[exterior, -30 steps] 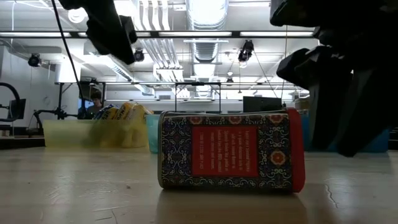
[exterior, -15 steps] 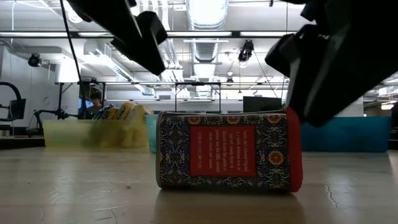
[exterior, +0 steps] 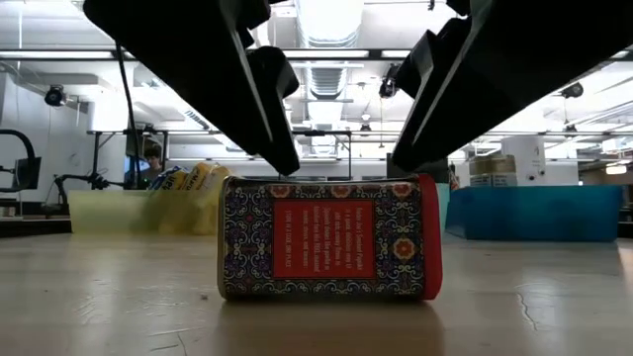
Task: Pick & Place Food Item
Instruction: Put the red seasoning can into the blue bin
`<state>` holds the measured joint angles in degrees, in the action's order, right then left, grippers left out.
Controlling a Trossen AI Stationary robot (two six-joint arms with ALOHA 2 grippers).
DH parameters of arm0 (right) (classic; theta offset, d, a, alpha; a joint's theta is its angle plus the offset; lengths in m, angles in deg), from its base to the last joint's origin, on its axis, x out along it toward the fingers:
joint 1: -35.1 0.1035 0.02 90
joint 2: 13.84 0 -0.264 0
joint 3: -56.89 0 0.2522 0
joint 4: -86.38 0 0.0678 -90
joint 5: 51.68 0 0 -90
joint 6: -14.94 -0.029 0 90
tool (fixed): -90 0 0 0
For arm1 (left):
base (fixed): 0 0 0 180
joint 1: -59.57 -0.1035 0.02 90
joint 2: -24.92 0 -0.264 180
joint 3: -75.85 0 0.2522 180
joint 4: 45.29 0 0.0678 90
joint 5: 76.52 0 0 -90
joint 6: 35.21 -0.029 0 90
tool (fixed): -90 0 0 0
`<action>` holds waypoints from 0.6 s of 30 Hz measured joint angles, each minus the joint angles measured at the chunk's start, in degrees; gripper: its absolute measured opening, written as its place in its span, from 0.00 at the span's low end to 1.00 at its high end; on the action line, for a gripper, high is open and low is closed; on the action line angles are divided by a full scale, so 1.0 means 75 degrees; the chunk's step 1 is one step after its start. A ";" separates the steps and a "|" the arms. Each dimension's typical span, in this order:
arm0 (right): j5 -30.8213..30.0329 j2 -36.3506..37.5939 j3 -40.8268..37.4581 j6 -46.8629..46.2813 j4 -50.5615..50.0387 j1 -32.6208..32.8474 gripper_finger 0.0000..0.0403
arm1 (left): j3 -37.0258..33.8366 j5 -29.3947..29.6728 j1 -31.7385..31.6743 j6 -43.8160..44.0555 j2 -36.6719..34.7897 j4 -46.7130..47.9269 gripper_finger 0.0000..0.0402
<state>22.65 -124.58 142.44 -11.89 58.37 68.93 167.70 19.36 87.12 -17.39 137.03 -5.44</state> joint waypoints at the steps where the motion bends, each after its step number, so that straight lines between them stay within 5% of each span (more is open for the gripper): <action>1: -0.0001 0.0000 0.0000 0.0042 0.0000 0.0002 0.31 | 0.0000 0.0068 0.0000 0.0007 0.0018 0.0015 0.68; 8: -0.0138 -0.0003 -0.0024 0.0067 0.0001 -0.0004 0.31 | 0.0000 0.0080 -0.0007 0.0282 0.0031 0.0012 0.68; 18: -0.0132 -0.0003 -0.0009 0.0090 -0.0005 -0.0004 0.31 | 0.0000 -0.0951 -0.0188 0.0892 0.0031 0.0015 0.74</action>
<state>21.66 -124.60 142.37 -11.21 58.33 68.90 167.70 12.23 85.71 -10.70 137.26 -5.33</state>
